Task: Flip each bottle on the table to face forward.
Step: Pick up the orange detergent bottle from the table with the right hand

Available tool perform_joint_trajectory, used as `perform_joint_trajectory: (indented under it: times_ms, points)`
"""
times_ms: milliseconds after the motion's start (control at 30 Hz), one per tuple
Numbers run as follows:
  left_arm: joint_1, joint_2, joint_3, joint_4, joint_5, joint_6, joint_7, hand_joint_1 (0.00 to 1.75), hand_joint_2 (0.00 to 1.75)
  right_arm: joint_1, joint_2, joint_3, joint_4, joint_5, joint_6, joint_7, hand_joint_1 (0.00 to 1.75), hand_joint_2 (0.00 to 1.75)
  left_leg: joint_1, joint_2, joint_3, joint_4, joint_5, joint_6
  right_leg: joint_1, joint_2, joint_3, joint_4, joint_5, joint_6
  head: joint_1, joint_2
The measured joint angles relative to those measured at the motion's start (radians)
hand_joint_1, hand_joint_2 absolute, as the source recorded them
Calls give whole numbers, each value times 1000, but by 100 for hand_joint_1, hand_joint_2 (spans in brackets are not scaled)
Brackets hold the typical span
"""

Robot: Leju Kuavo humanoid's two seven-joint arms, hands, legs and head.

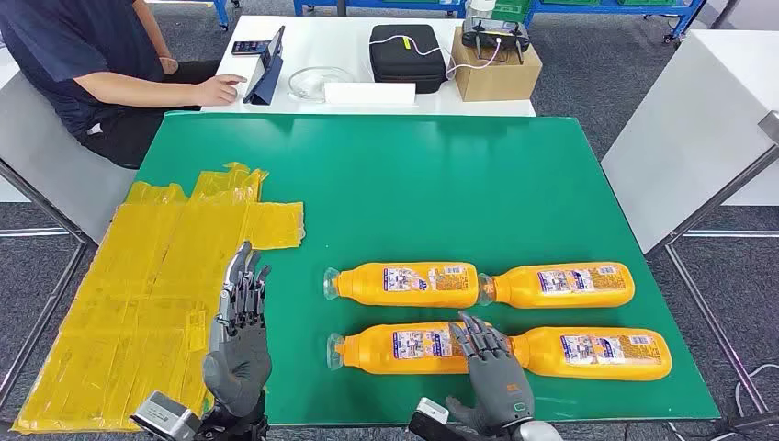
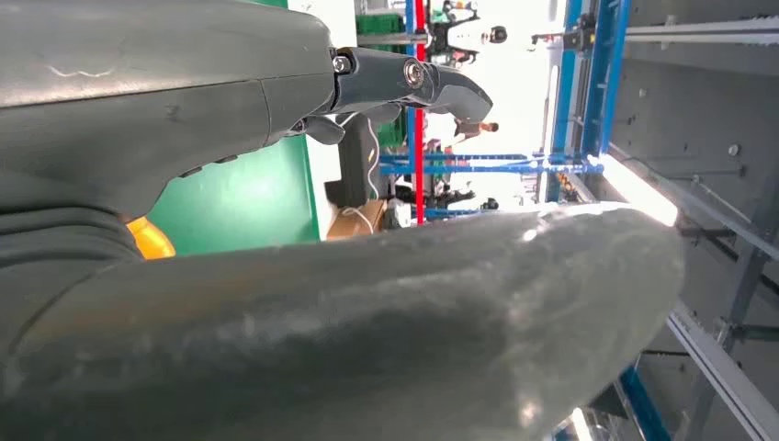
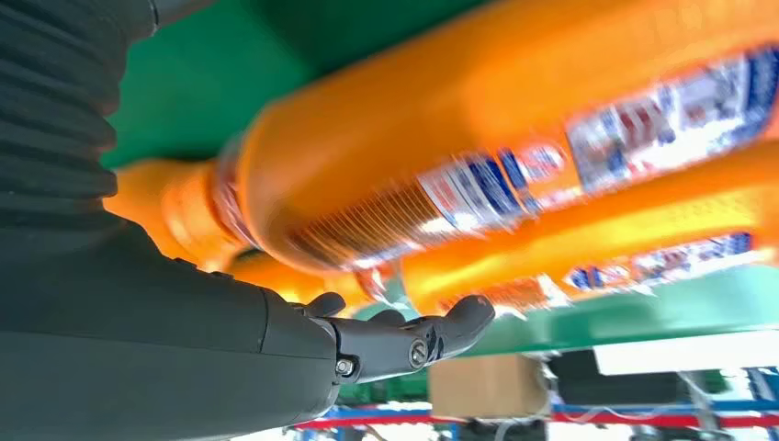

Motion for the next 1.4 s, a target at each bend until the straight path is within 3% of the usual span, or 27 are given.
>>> perform_joint_trajectory:
  times_ms: [367, 600, 733, 1033, 1067, 1200, 1400]
  points:
    - [0, -11, 14, 23, 1, -18, 0, 0, 0, -74, 3, -27, 3, -9, 51, -83, 0, 175, 0, 0, 0, 0, 0, 0, 0, 0, 0, 0, 0, 0, 0, 0]
    - [-3, -15, 21, 34, 3, -29, 0, 0, 0, -114, 13, -46, 45, -32, 132, -130, 0, 175, 0, 0, 0, 0, 0, 0, 0, 0, 0, 0, 0, 0, 0, 0]
    - [-6, -16, 24, 41, 10, -35, 0, 0, 0, -131, 13, -48, 94, -43, 190, -142, 0, 175, 0, 0, 0, 0, 0, 0, 0, 0, 0, 0, 0, 0, 0, 0]
    - [-20, -17, 29, 59, 11, -39, 0, 0, 0, -154, 13, -48, 159, -55, 223, -151, 0, 175, 0, 0, 0, 0, 0, 0, 0, 0, -1, 0, 0, 0, 0, 0]
    - [-21, -17, 29, 62, 11, -41, 0, 0, 0, -157, 13, -47, 164, -58, 233, -153, 7, 175, 0, 0, 0, 0, 0, 0, 0, 0, -1, 0, 0, 0, 0, 0]
    - [-24, -22, 33, 70, 15, -46, 0, 0, 0, -178, 1, -45, 190, -61, 279, -155, 172, 175, 0, 0, 1, 0, 0, 0, 0, 0, 0, 0, 0, 0, 0, 0]
    - [-33, -25, 36, 80, 21, -55, 0, 0, 0, -213, -38, -40, 223, -85, 325, -163, 175, 175, 0, 0, 3, 0, 0, 0, 0, 0, 2, 0, 0, 0, 0, 0]
